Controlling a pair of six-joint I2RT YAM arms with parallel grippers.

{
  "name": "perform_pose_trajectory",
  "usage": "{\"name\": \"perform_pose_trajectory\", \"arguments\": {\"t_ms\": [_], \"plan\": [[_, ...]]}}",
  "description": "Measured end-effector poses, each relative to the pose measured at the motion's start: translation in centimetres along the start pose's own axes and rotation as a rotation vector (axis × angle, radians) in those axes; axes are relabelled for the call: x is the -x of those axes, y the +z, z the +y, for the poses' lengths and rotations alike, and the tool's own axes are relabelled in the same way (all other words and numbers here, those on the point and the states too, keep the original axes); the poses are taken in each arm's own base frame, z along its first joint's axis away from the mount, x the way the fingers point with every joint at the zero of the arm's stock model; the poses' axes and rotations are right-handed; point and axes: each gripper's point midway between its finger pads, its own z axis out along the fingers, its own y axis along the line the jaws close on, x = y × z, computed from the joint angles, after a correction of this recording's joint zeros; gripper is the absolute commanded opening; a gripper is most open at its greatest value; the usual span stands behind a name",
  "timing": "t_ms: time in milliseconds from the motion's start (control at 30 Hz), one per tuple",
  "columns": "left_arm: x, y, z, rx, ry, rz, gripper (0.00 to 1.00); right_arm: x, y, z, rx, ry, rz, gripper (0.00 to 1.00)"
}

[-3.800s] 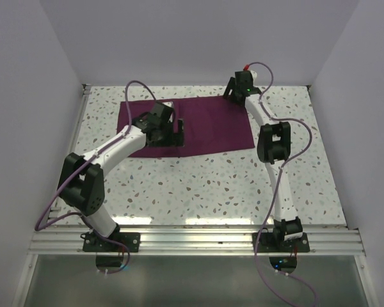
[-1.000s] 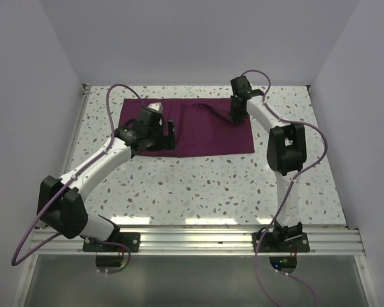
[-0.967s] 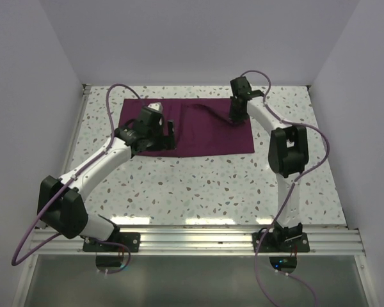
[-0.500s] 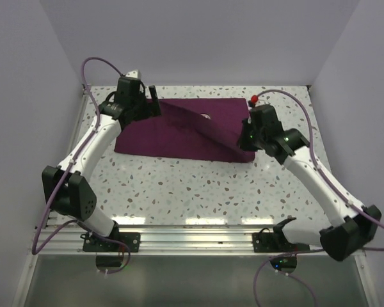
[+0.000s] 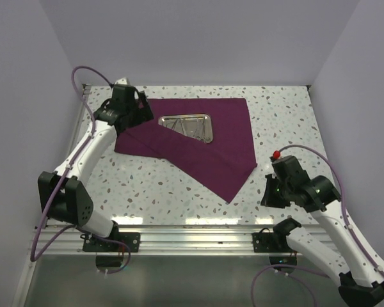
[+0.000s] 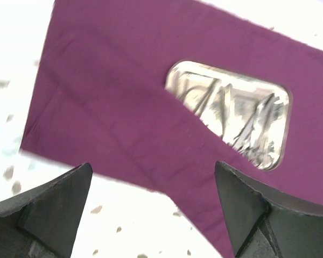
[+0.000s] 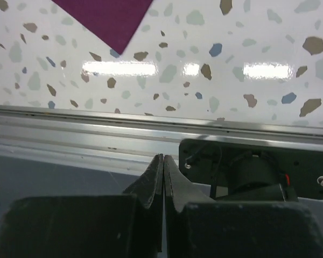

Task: Open and lay out the surgical kit
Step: Open the surgical kit at the center of the board.

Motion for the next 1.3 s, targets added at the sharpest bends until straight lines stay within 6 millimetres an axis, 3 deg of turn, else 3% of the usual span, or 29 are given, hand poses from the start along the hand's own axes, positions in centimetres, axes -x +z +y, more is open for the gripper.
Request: {"name": "perform_pose_trajectory", "arguments": {"t_ms": [100, 133, 167, 200, 333, 533, 800, 1000, 1167, 1300], "plan": [[-2.7, -0.8, 2.3, 0.065, -0.043, 0.028, 1.0, -1.8, 0.0, -0.9, -0.015, 0.0, 0.049, 0.02], [-3.7, -1.1, 3.1, 0.081, -0.056, 0.039, 1.0, -2.1, -0.1, -1.1, -0.016, 0.001, 0.054, 0.46], [-4.6, -1.3, 3.7, 0.094, -0.066, 0.047, 1.0, -2.3, -0.2, -1.1, -0.019, 0.009, 0.059, 0.68], [-5.5, -1.5, 4.2, 0.103, -0.072, 0.059, 1.0, -2.4, -0.2, -1.2, -0.024, 0.011, 0.064, 0.98], [-7.4, -0.7, 5.2, 0.122, -0.073, 0.089, 1.0, -1.7, 0.0, -1.1, -0.067, 0.005, 0.101, 0.98], [-6.5, 2.9, 6.2, 0.165, -0.1, 0.082, 0.96, 2.9, 1.6, 1.1, -0.093, -0.005, 0.069, 0.98], [-6.9, 10.0, 12.3, 0.31, -0.186, 0.135, 0.91, 6.0, 4.0, 2.8, -0.077, -0.007, 0.011, 0.98], [-7.6, 12.3, 14.3, 0.331, -0.204, 0.156, 0.87, 6.6, 5.3, 3.7, -0.032, -0.006, -0.013, 0.97], [-8.0, 13.9, 14.3, 0.314, -0.192, 0.167, 0.85, 5.6, 7.9, 4.1, -0.013, -0.024, 0.043, 0.96], [-7.3, 14.8, 13.9, 0.288, -0.19, 0.151, 0.82, 5.3, 9.5, 4.9, -0.008, -0.06, 0.079, 0.95]]}}
